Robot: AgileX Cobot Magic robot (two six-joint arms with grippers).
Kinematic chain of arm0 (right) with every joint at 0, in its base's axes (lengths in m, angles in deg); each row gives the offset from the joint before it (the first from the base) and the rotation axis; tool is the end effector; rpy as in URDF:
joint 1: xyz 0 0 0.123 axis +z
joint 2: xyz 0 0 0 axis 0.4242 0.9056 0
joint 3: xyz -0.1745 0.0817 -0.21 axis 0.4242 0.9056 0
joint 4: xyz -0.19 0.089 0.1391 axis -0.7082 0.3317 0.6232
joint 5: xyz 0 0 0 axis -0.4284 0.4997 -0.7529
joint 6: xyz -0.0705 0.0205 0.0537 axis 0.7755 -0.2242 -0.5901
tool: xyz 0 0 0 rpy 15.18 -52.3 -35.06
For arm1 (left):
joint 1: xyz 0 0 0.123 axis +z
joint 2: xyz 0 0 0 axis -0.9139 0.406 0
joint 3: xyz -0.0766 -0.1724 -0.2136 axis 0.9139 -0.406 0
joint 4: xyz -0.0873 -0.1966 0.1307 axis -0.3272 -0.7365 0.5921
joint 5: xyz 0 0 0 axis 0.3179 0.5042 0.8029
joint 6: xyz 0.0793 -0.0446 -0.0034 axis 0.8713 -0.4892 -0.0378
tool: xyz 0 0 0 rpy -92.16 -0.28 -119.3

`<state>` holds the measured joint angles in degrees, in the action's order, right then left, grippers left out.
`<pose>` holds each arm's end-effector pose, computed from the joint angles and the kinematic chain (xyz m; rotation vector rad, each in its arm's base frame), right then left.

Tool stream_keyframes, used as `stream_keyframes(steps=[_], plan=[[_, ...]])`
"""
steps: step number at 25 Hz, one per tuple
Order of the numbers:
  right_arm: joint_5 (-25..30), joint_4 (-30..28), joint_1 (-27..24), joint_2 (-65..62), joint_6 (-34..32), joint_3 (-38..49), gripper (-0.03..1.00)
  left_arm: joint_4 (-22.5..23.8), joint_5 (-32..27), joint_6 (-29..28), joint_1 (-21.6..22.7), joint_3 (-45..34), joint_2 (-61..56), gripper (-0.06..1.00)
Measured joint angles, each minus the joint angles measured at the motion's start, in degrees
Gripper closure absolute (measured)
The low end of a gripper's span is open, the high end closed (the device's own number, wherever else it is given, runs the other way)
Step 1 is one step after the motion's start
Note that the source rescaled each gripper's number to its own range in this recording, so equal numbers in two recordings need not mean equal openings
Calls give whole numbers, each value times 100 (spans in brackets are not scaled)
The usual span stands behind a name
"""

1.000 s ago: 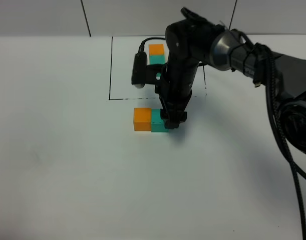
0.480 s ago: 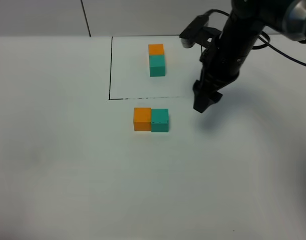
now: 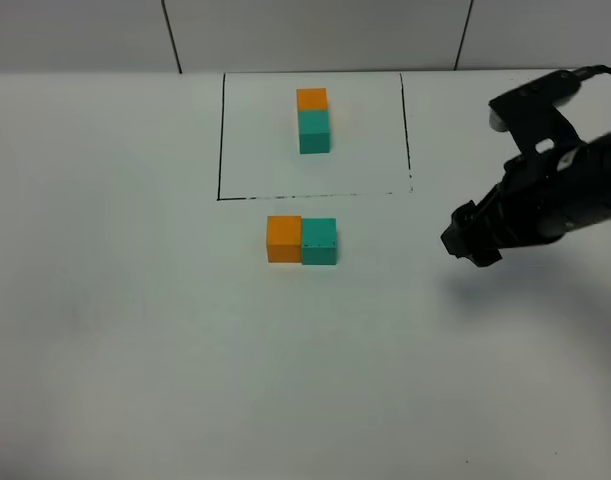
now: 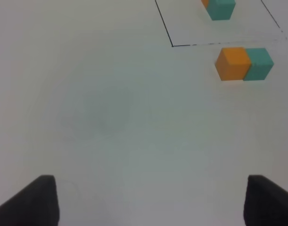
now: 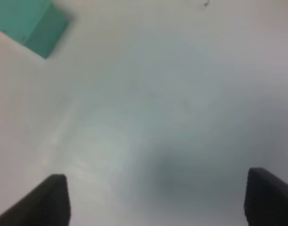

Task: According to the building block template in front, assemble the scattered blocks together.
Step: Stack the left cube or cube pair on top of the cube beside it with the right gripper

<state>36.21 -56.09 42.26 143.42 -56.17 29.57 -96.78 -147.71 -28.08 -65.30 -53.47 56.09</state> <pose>0.2836 0.1019 0.2169 -0.6207 2.5288 0.2533 -0.0067 -0.0162 0.2799 0.1413 2.0164 -0.1455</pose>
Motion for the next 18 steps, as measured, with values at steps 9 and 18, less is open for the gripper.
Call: stream_keyframes(steps=[9,18], plan=[[-434,7,99,-274,106,320,38,0,0,0,0,0,0,11],[1352,-968,957,1159,945,-2068,18,0,0,0,0,0,0,11]])
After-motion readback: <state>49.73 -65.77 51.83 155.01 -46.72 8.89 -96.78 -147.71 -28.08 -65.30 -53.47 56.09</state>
